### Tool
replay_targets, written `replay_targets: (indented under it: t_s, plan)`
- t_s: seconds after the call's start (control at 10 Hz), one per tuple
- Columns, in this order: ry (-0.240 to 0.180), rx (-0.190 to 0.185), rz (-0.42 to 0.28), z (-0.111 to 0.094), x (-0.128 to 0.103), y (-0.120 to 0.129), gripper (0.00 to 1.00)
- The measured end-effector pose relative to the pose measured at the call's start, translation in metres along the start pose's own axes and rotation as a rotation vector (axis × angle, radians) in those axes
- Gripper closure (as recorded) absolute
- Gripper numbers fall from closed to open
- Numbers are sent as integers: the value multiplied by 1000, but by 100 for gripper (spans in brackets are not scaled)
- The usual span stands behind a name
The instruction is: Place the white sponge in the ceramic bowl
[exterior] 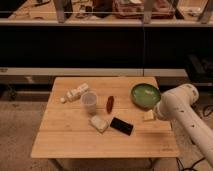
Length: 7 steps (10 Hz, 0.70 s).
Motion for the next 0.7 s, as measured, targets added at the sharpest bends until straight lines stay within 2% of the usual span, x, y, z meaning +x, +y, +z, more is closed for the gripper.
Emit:
replay_targets:
  t_s: [0.2, 0.4, 0.7]
  plan:
    - [10, 2, -7, 0, 1, -1, 20]
    - [84, 38, -56, -4, 4, -15, 20]
    - [267, 188, -209, -22, -2, -66, 20]
